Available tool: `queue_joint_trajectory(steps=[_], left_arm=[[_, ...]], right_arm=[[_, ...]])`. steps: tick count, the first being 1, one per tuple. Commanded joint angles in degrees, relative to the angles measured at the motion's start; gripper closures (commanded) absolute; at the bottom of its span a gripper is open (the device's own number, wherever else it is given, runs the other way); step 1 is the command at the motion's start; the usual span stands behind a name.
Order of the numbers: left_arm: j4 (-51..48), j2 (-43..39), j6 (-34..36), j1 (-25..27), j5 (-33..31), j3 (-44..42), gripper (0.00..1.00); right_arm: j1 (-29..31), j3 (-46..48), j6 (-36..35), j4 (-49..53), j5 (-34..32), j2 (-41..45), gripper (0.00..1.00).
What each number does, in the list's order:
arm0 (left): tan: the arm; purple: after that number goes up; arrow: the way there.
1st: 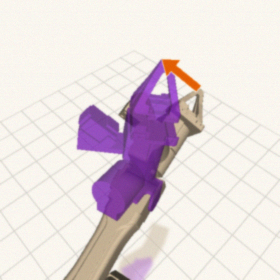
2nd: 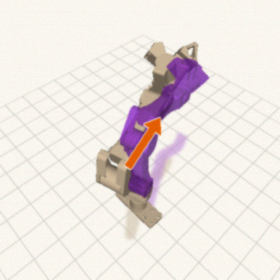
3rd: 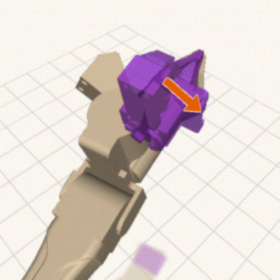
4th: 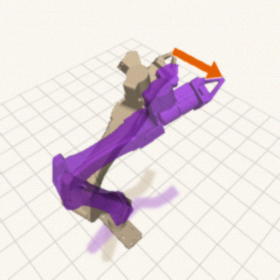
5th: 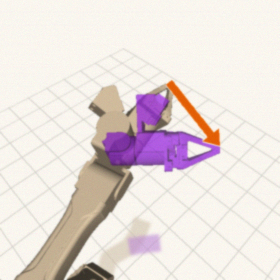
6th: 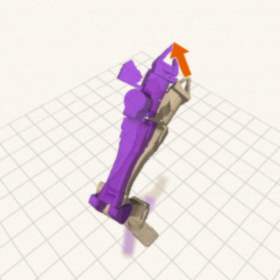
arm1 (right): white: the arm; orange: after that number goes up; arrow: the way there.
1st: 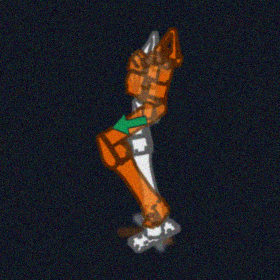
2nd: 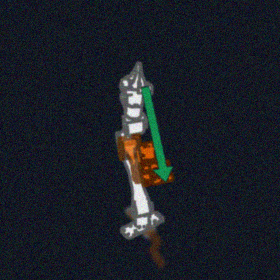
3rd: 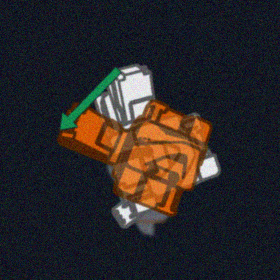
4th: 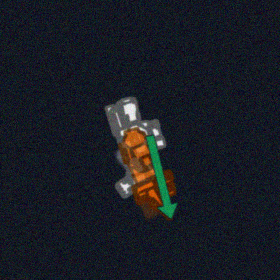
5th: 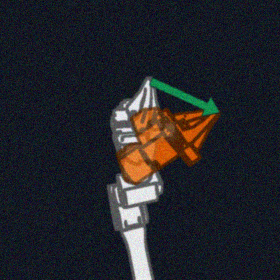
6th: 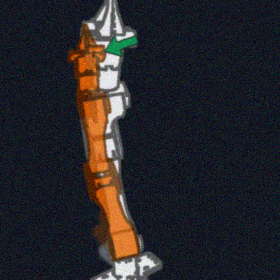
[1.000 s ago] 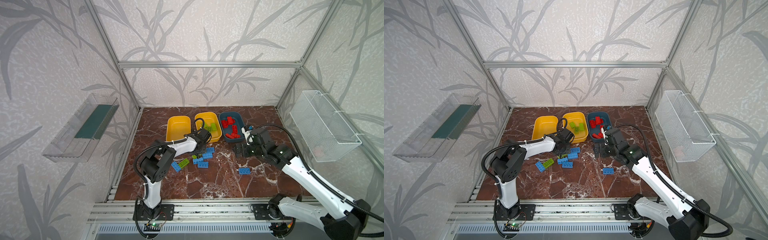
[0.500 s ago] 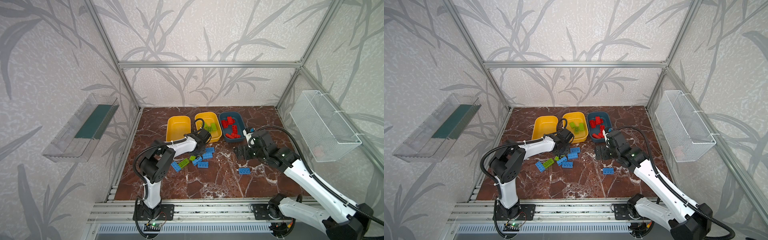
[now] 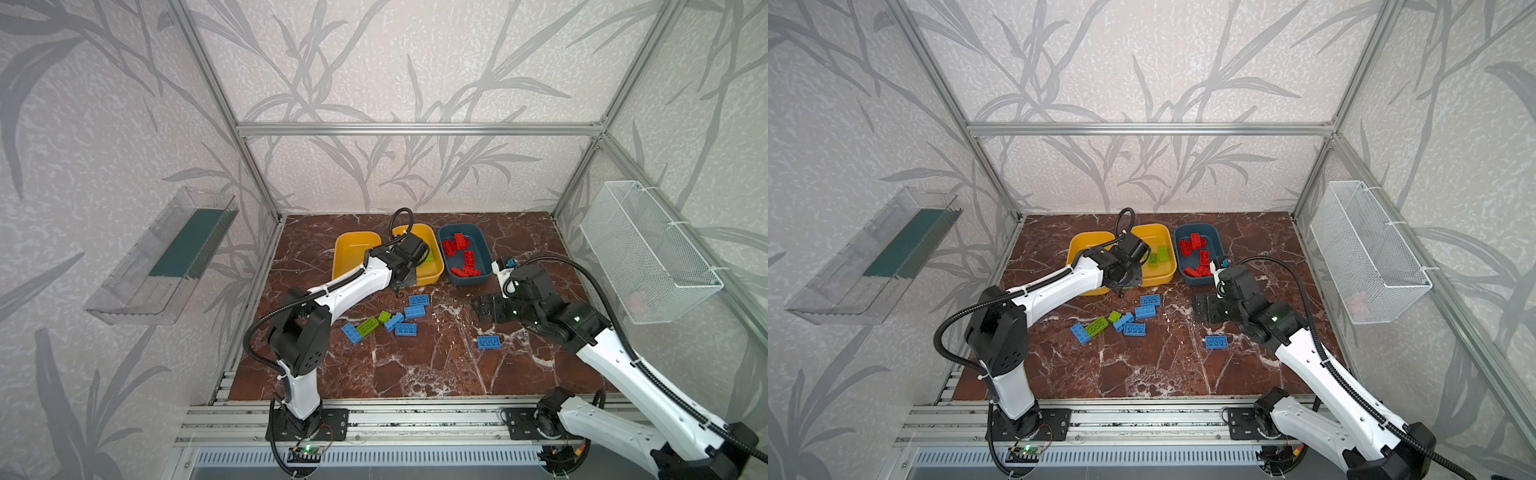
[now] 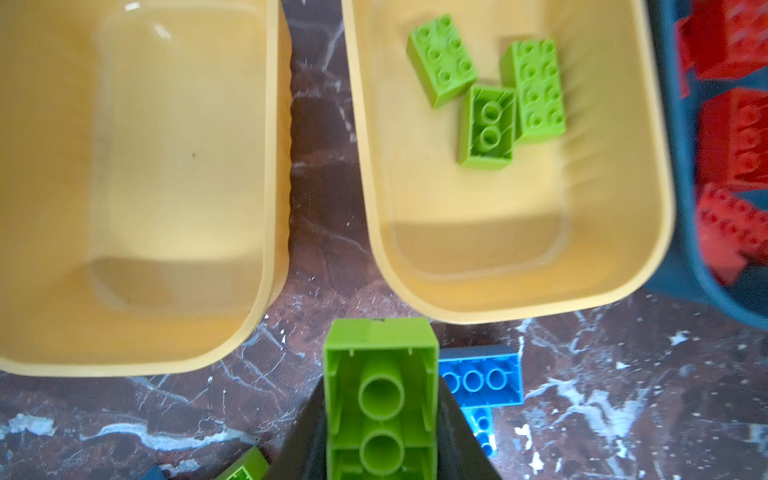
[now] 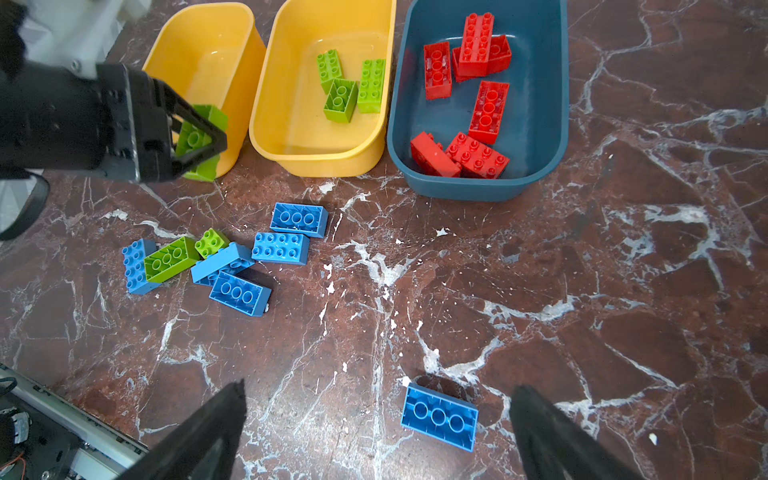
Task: Sort the legos into containers by color
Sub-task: 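Carry the green brick with the left gripper into the yellow tub and release it, then move the left gripper back to the pile and grasp a small green brick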
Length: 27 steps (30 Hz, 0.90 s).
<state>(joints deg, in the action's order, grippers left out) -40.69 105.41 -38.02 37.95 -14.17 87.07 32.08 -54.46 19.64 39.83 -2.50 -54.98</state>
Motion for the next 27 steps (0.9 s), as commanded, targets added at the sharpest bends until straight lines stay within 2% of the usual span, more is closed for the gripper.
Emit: queue_joint_trajectory(steps=[1, 11, 15, 16, 17, 21, 22, 25, 27], left_arm=[[-4.10, 3.68, 2.81, 0.12, -2.03, 6.90, 0.82], [-11.18, 23.88, 5.98, -1.82, -0.99, 35.29, 0.80], [-15.38, 33.01, 6.79, -3.30, 0.13, 48.43, 0.73], [-16.36, 34.88, 6.65, -3.69, 0.44, 51.13, 0.70], [-17.44, 36.71, 6.57, -4.14, 0.89, 54.13, 0.62], [-18.90, 40.34, 6.22, -5.08, 2.57, 60.49, 0.21], [-19.15, 40.11, 6.46, -5.22, 3.18, 60.76, 0.14], [-18.58, 36.41, 6.30, -5.07, 3.99, 57.68, 0.12], [-16.08, 31.08, 6.12, -4.58, 4.04, 50.35, 0.11]], right_arm=[[0.08, 1.08, 0.42, 1.73, 0.21, 1.91, 0.01], [0.08, 3.34, 0.84, 2.17, 2.48, 4.86, 0.01], [0.08, 3.30, 0.52, 2.87, 2.42, 5.12, 0.01], [0.09, 3.35, 0.34, 3.01, 2.21, 5.28, 0.01], [-0.01, 3.46, 0.28, 3.12, 2.16, 5.40, 0.01], [-0.04, 3.48, -0.54, 3.54, 1.85, 5.72, 0.01], [-0.01, 3.46, -0.61, 3.62, 1.73, 5.72, 0.01], [0.00, 3.48, -0.57, 3.52, 2.10, 6.02, 0.01], [-0.02, 3.57, -0.22, 3.39, 2.64, 6.33, 0.01]])
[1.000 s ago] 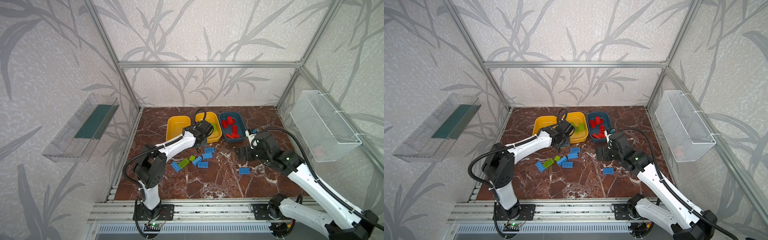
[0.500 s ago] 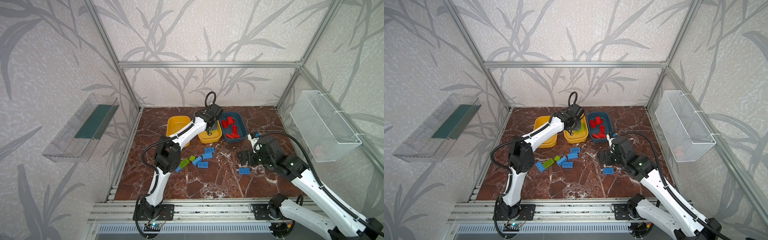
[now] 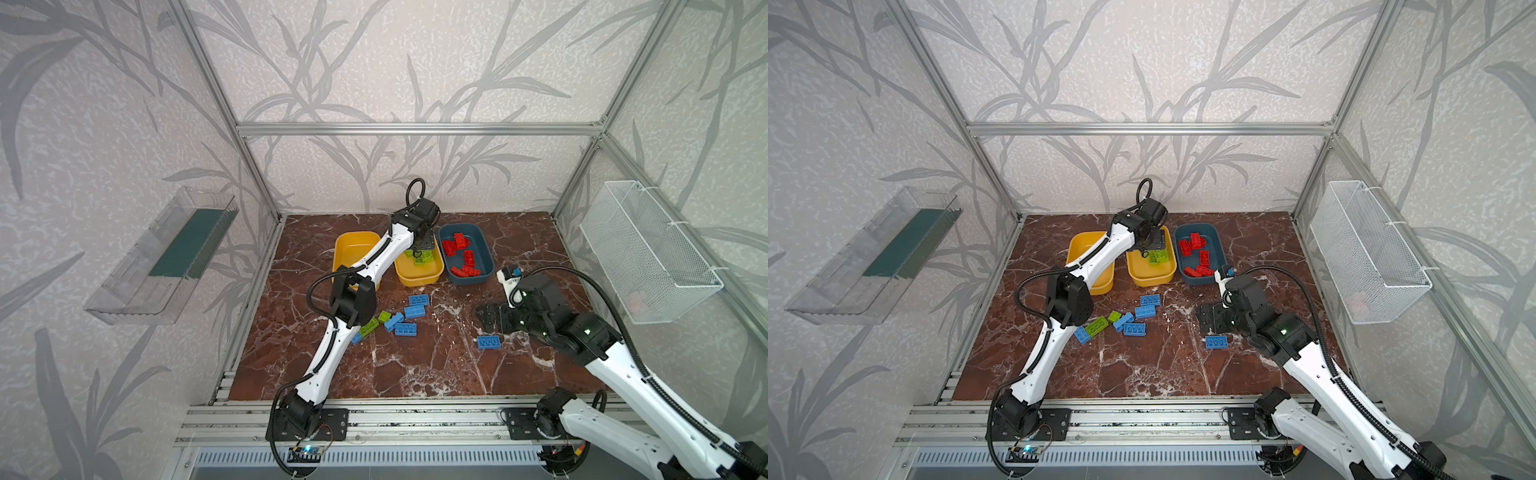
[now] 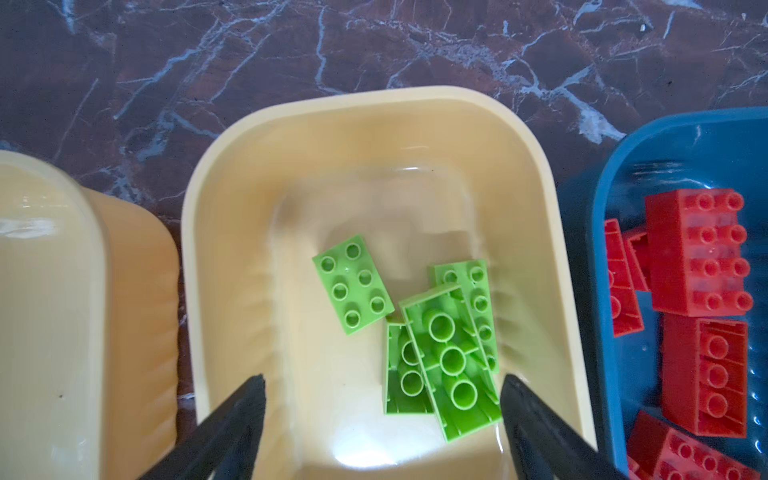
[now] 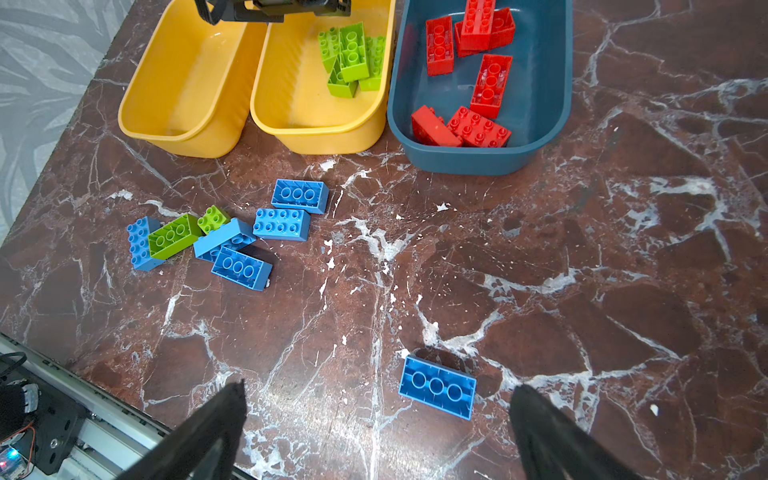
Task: Sort the legos into containers by color
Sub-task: 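Move the left gripper back to the pile and grasp a small green brick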
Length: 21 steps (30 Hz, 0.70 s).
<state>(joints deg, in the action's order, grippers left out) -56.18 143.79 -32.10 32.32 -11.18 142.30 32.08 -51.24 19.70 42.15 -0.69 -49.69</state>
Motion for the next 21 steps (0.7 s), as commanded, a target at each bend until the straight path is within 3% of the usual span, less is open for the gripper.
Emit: queue_joint_trajectory(steps=[1, 12, 21], left_arm=[[1.07, -10.30, 0.16, 1.38, 0.88, -9.14, 0.12], [15.91, -47.23, -4.83, 3.31, -4.94, -63.42, 0.12], [27.41, -59.01, -1.68, 3.34, -5.17, -86.74, 0.12]], right_arm=[[0.00, 0.44, -0.05, 0.85, 1.06, 1.17, 0.01], [2.14, 1.44, 3.29, 0.71, 3.18, 1.80, 0.01], [11.84, -0.20, 6.94, 1.64, -4.06, -0.82, 0.01]])
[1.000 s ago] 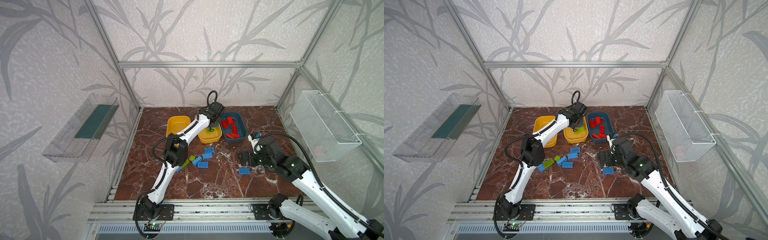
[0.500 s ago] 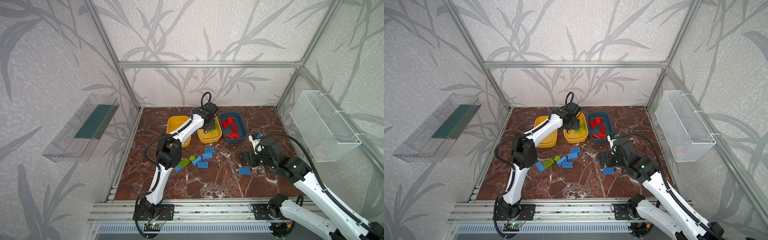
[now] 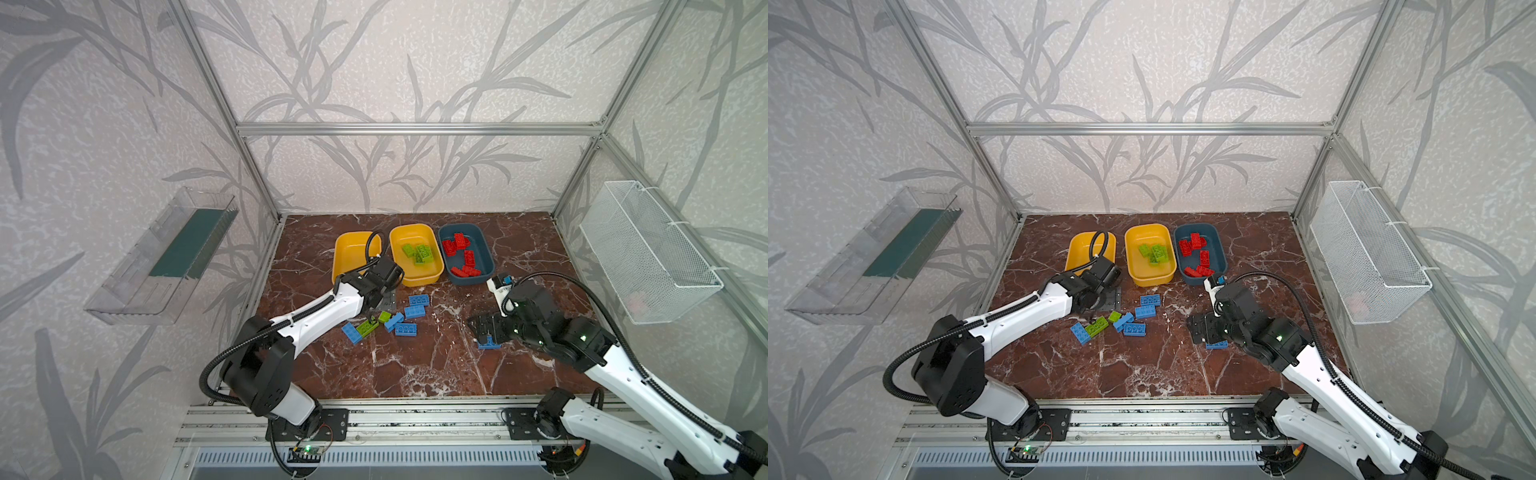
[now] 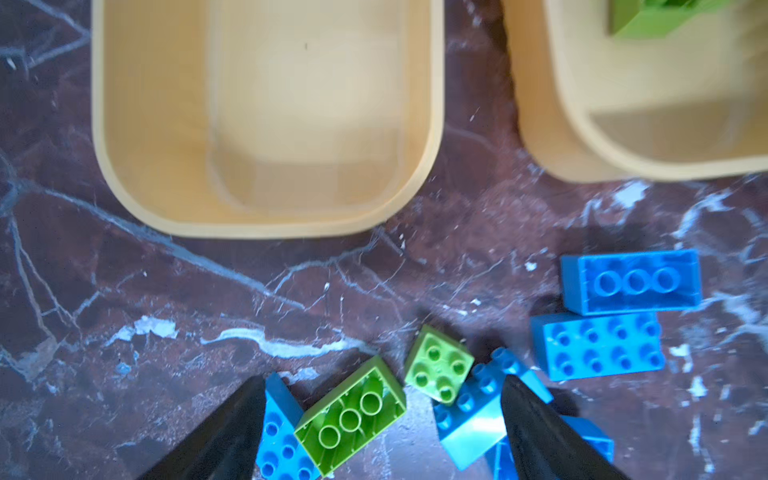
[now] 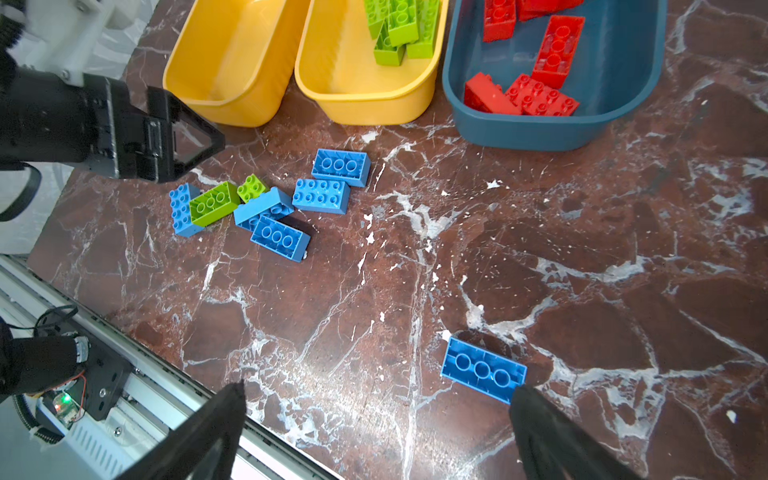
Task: Sort the legos into containers by color
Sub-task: 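Move the left gripper back to the pile and grasp a small green brick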
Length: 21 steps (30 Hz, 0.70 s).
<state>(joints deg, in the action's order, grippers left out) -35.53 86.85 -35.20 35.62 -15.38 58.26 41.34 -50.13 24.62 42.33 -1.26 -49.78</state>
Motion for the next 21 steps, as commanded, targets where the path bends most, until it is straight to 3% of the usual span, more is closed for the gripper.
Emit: queue_joint_trajectory(steps=[1, 7, 21], left_arm=[[7.44, -1.93, 2.04, -0.01, -0.54, -3.26, 0.12], [10.22, 0.18, 3.57, -0.02, 0.73, -4.32, 0.12], [13.95, 8.58, 4.84, 0.14, 4.61, -3.63, 0.13]], right_arm=[[4.21, -1.74, 2.53, 1.73, -4.79, -1.18, 0.01], [10.00, -3.47, 5.04, 4.10, -9.82, -2.87, 0.01], [11.74, -3.64, 7.54, 7.53, -12.78, -0.07, 0.01]])
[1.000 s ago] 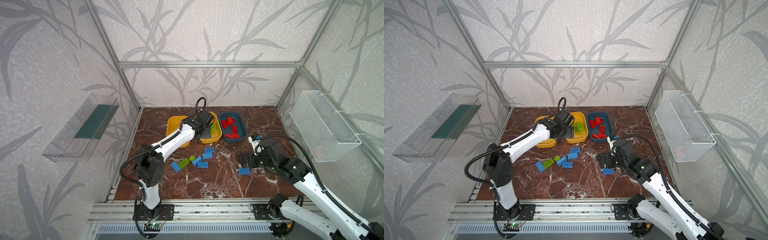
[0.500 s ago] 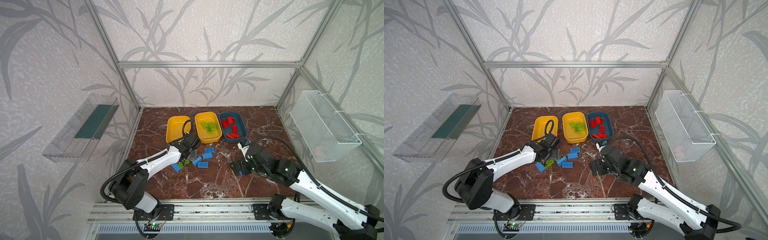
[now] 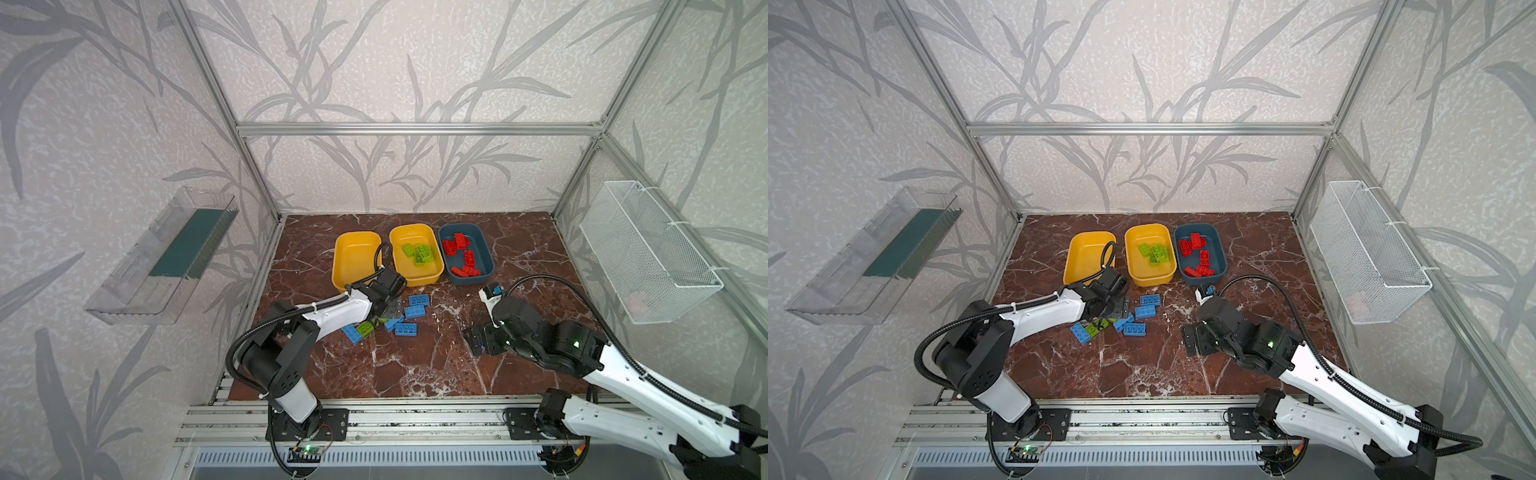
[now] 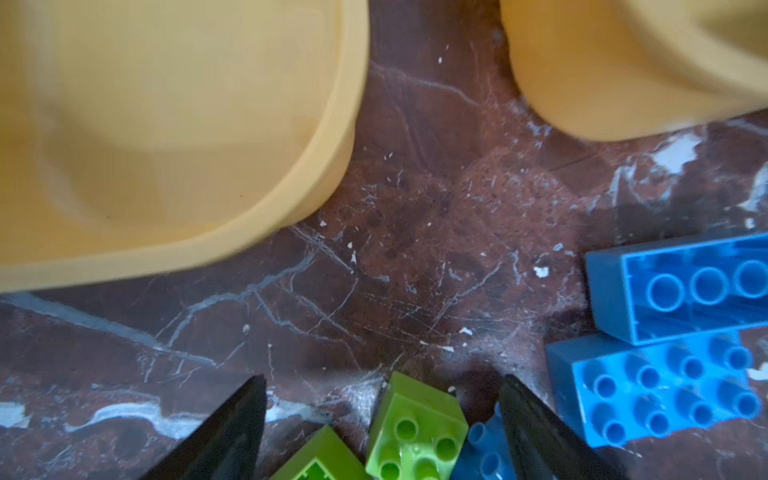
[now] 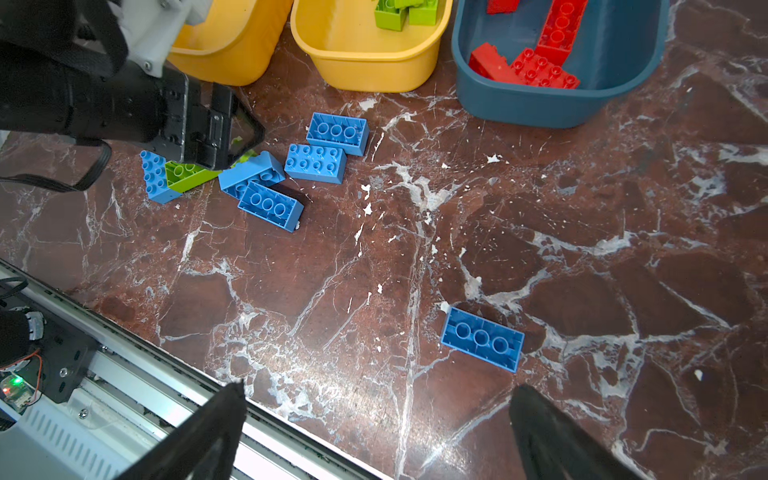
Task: Sort the legos into containers by color
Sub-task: 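Move the left gripper back to the pile and grasp a small green brick, then carry the small green brick with the left gripper into the yellow tub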
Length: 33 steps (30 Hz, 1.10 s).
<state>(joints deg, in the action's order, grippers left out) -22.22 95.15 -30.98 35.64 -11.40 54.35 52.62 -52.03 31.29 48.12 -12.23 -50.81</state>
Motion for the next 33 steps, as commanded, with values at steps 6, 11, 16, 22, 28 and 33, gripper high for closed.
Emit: queue_joint_trajectory(steps=[6, 11, 16, 22, 28, 33], left_arm=[[0.93, -1.18, -0.52, 1.25, 1.40, -2.65, 0.15], [0.50, -0.78, -0.95, 4.96, -0.21, -3.66, 0.22], [0.42, -0.35, -1.71, 6.04, -1.51, -4.17, 0.27], [-0.84, 1.61, -1.50, 5.87, -3.18, -2.30, 0.31], [-1.25, 3.82, -0.75, 5.58, -2.89, -0.82, 0.34], [-2.44, 3.71, -1.09, 5.41, -2.74, -0.26, 0.59]], right_arm=[[0.53, -1.41, 0.63, 1.37, -1.75, 0.41, 0.01], [0.55, -1.75, 0.20, 0.67, -1.46, -0.59, 0.01], [0.54, -1.79, 0.18, 0.70, -1.82, -0.58, 0.01], [0.55, -1.77, 0.34, 0.89, -1.99, -0.57, 0.01], [0.55, -1.63, 0.31, 1.19, -2.26, -0.47, 0.01], [0.55, -1.84, 0.01, 1.13, -2.58, -0.75, 0.01]])
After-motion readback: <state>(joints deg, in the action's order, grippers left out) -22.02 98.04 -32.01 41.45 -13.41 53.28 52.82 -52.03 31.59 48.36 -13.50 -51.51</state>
